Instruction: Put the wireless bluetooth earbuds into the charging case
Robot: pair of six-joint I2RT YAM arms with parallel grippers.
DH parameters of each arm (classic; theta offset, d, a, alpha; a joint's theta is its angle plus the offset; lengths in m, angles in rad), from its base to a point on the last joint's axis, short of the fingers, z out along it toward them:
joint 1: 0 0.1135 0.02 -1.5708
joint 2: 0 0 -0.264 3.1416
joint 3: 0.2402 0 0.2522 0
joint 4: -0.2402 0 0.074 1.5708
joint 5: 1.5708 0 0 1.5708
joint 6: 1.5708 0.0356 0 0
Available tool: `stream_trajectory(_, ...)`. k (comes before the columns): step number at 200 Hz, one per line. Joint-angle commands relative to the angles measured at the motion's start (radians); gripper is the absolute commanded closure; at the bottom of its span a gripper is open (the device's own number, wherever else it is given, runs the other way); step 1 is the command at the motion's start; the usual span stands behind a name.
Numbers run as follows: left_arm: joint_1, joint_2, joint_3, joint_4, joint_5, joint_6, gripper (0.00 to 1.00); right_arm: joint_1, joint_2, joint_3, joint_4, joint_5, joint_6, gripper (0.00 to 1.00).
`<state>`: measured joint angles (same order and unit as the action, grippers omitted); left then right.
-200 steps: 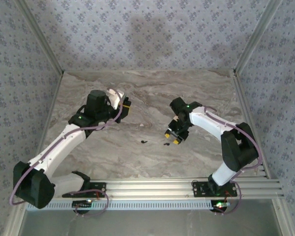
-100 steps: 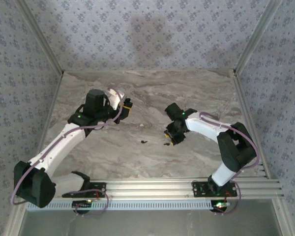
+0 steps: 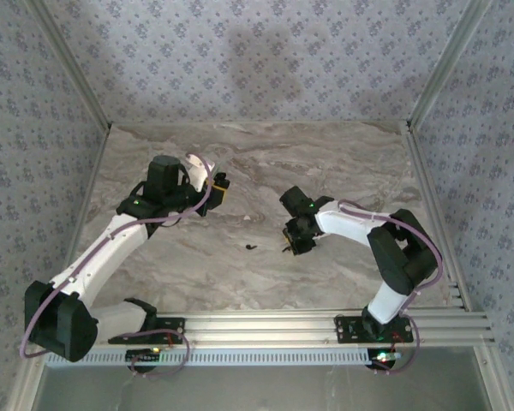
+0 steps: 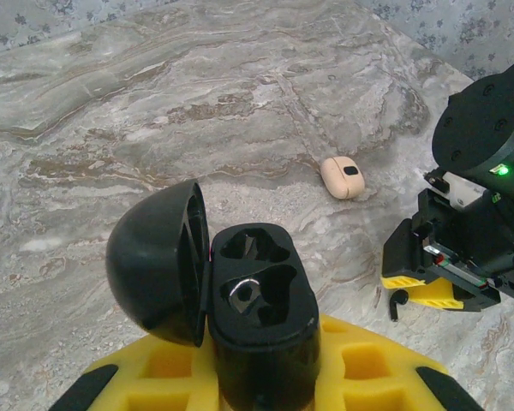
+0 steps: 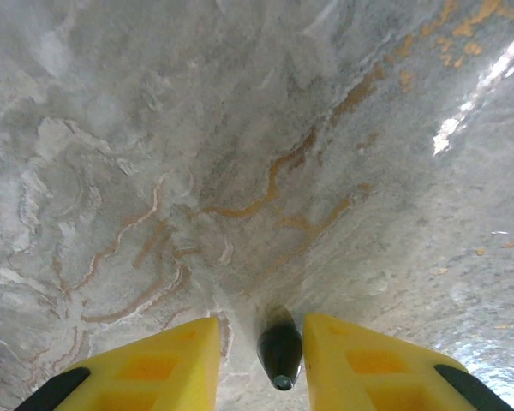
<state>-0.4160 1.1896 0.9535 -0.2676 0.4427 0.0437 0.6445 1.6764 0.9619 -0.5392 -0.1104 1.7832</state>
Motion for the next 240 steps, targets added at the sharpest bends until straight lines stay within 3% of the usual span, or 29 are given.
stream_trajectory(1, 0.009, -0.012, 0.008, -0.006, 0.03, 0.003, 0.86, 0.007, 0.019, -0.018, -0.015, 0.033, 0.048, 0.67)
stream_trajectory(68, 0.015, -0.009, 0.0, 0.004, 0.042, -0.005, 0.86, 0.027, 0.038, -0.014, -0.021, -0.003, 0.038, 0.66)
stream_trajectory(163, 0.015, -0.043, -0.025, -0.011, 0.034, -0.008, 0.86, 0.033, 0.02, -0.011, -0.026, 0.007, 0.002, 0.78)
stream_trajectory(204, 0.014, -0.052, -0.058, 0.011, 0.047, -0.004, 0.86, 0.032, -0.034, 0.023, -0.054, 0.065, -0.095, 0.79)
stream_trajectory(240, 0.01, -0.075, -0.161, 0.156, 0.09, -0.068, 0.87, 0.031, -0.124, 0.016, -0.032, 0.142, -0.245, 0.8)
